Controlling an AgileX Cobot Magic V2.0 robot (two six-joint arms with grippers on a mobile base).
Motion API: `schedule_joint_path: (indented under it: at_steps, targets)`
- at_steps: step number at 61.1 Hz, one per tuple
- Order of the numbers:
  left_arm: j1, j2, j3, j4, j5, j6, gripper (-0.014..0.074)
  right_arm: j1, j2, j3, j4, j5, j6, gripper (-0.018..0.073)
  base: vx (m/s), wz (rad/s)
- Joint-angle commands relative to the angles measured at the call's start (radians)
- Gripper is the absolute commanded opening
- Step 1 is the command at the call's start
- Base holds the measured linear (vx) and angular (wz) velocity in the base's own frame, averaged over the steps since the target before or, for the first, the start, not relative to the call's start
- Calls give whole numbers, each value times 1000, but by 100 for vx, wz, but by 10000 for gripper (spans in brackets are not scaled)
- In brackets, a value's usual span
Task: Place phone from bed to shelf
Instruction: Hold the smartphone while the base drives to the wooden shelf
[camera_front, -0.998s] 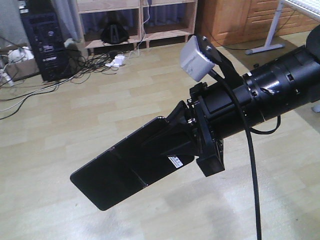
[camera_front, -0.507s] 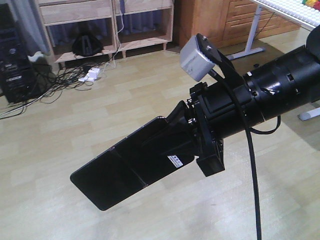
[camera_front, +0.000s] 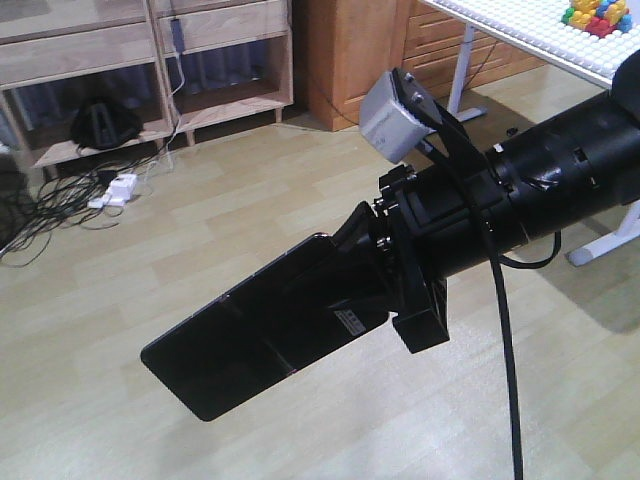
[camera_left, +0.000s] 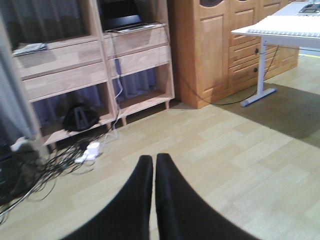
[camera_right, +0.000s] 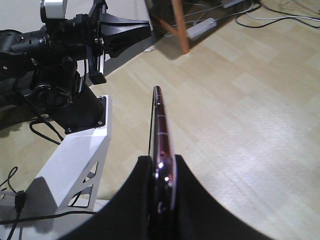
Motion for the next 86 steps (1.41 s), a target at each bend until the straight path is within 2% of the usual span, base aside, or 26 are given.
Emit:
schedule_joint_path:
  at_steps: [1, 86]
  targets:
    - [-3, -4, -23, -9, -72, -6, 1, -2, -38, -26, 80, 58, 3, -2, 46, -22]
    - [-3, -4, -23, -9, -72, -6, 1, -2, -38, -26, 80, 58, 3, -2, 46, -11]
